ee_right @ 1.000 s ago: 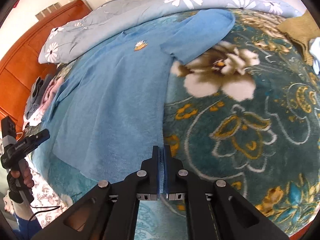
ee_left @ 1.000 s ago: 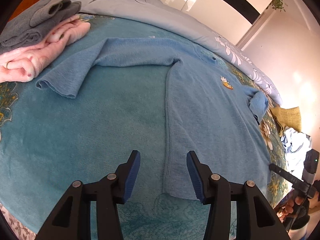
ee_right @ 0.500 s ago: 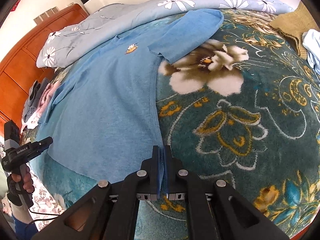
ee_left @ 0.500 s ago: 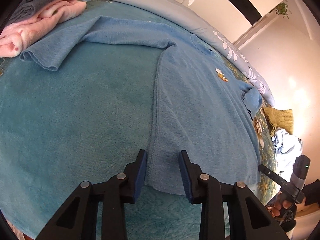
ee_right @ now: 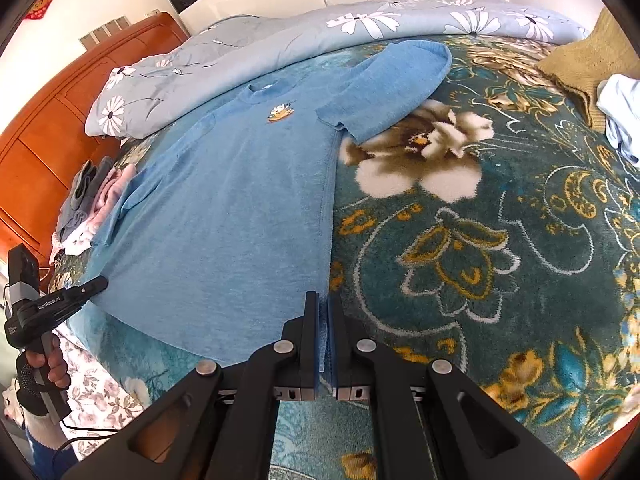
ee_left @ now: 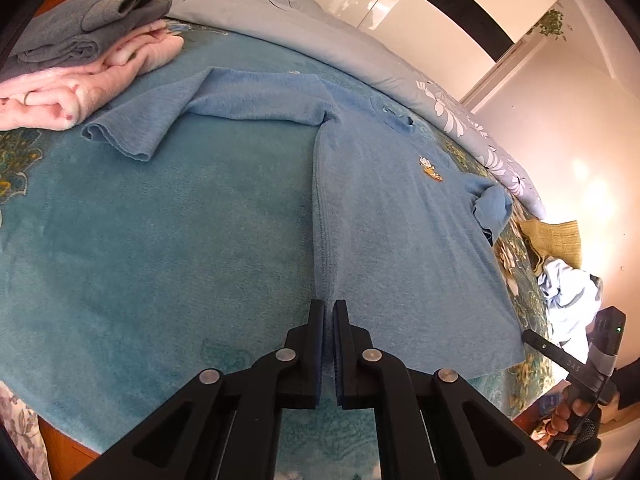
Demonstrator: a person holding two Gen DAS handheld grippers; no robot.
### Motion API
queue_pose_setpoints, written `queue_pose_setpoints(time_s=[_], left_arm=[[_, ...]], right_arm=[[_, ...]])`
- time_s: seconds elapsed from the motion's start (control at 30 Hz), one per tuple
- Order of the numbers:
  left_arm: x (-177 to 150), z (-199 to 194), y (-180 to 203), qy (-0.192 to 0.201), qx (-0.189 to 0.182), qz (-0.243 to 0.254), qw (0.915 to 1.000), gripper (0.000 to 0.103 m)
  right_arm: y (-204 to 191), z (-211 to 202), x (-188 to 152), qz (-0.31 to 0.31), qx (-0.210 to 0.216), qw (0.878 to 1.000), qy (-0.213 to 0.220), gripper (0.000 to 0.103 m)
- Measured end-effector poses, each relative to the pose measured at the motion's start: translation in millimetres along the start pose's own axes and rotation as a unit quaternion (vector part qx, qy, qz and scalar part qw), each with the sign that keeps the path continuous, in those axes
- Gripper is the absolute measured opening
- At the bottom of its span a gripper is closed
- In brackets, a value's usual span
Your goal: Fold clothes
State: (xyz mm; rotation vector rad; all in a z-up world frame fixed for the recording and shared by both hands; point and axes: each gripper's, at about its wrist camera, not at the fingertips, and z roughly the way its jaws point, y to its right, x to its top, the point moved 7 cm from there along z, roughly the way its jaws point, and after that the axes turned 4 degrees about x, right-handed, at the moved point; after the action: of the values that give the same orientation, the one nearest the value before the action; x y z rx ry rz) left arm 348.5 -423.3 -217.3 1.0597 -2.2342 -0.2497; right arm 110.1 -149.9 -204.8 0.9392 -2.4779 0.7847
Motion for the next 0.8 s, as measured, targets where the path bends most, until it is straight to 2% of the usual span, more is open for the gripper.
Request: queue_pose_setpoints(time_s=[0.2, 0.3, 0.47, 0.6, 0.77, 0.8], left_arm=[[-19.7, -7.8, -3.8, -0.006, 0.006, 0.012, 0.9999, 0.005], [-25.1, -0.3, -11.4, -0.014, 0.020, 0.011, 0.9996, 0.005], [-25.3, 3.5, -11.2, -0.017, 0.018, 0.010, 0.9996, 0.007], [-23.4, -6.5, -10.6, -0.005, 0.030, 0.037, 0.9989, 0.008], [-6.6, -19.8, -19.6, 0.028, 0.051, 0.038, 0.9976, 0.009], [-1.0, -22.3, -22.9, 0.038, 0.058, 0.033, 0.9971, 0.012]], right_arm=[[2.2, -11.2, -13.6, 0.001, -0.006, 1.000, -0.005, 0.003], [10.9, -10.9, -19.8, 0.003, -0.033, 0.999, -0.009, 0.002], [29.1, -13.2, -26.8, 0.036, -0.026, 0.999, -0.010, 0.002], [36.0, -17.5, -15.3, 0.045, -0.019, 0.999, 0.004, 0.002], [42.4, -8.8, 11.5, 0.047, -0.016, 0.999, 0.014, 0.002], [43.2, -6.2, 17.8, 0.047, -0.015, 0.999, 0.016, 0.002]])
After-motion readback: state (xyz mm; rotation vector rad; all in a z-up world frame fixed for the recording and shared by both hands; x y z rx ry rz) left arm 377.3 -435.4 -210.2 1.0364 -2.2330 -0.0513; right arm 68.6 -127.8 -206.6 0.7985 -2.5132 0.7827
